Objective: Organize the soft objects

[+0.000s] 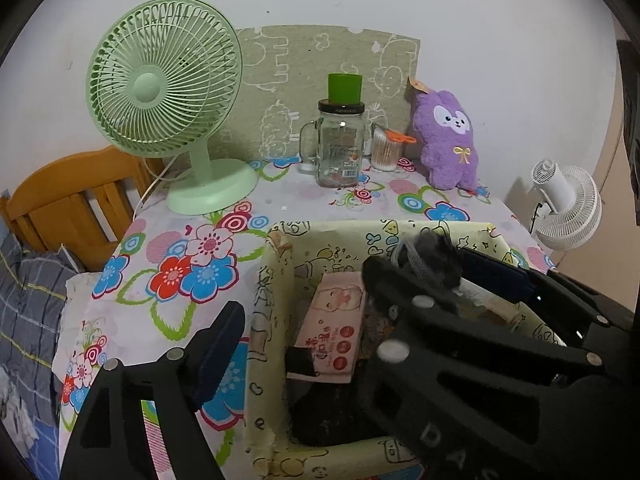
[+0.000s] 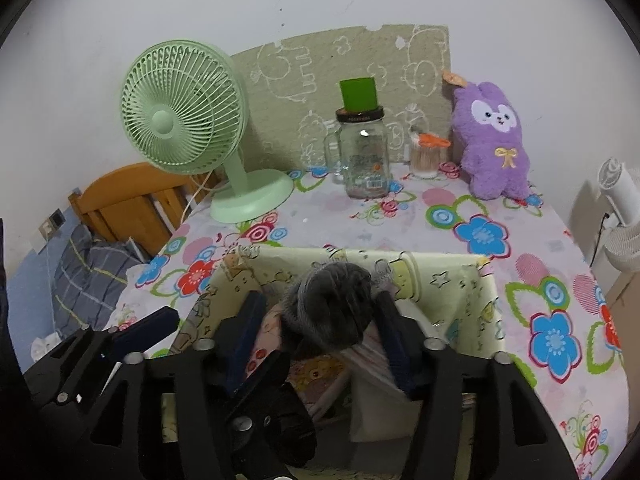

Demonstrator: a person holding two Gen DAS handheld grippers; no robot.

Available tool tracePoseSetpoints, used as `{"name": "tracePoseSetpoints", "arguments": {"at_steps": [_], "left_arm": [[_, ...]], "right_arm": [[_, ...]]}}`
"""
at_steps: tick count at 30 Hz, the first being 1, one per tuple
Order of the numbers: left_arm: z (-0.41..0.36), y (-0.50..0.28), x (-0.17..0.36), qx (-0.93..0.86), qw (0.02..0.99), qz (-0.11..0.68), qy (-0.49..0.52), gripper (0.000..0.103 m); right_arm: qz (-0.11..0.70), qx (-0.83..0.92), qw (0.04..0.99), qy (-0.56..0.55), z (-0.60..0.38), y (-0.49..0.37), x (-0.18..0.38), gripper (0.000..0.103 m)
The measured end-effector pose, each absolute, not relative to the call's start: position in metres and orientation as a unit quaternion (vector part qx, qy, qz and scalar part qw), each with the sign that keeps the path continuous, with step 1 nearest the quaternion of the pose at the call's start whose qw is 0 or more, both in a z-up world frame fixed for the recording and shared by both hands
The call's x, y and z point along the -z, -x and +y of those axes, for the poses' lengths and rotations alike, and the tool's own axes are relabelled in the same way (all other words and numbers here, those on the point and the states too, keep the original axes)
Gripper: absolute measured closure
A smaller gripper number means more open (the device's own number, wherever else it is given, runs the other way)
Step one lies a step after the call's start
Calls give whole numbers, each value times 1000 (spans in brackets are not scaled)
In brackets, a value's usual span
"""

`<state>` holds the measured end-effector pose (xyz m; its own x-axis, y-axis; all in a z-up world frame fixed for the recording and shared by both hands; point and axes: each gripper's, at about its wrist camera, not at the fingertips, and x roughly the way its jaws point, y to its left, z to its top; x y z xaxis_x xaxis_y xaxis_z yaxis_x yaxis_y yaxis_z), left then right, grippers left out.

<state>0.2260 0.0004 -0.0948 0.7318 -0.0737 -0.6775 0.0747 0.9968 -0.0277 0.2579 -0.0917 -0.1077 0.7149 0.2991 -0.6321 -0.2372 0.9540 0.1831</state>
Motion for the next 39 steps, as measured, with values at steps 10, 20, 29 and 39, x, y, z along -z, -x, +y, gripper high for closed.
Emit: {"name": "tracePoseSetpoints", "arguments": {"at_steps": [10, 20, 29, 39], "left_arm": [[-5, -218, 90, 39, 932, 361, -10, 15], [-17, -206, 79, 48, 937, 345, -14, 8], [-25, -198, 70, 53, 940, 336, -4, 5], [-29, -177, 54, 50, 948, 316, -5, 2]], "right_arm": [[362, -135, 921, -34, -93, -251, 104, 21], [343, -107, 933, -31, -108, -234, 90, 5], [331, -88, 939, -31, -123, -217, 78, 5], [305, -69, 950, -25, -138, -191, 60, 5]]}}
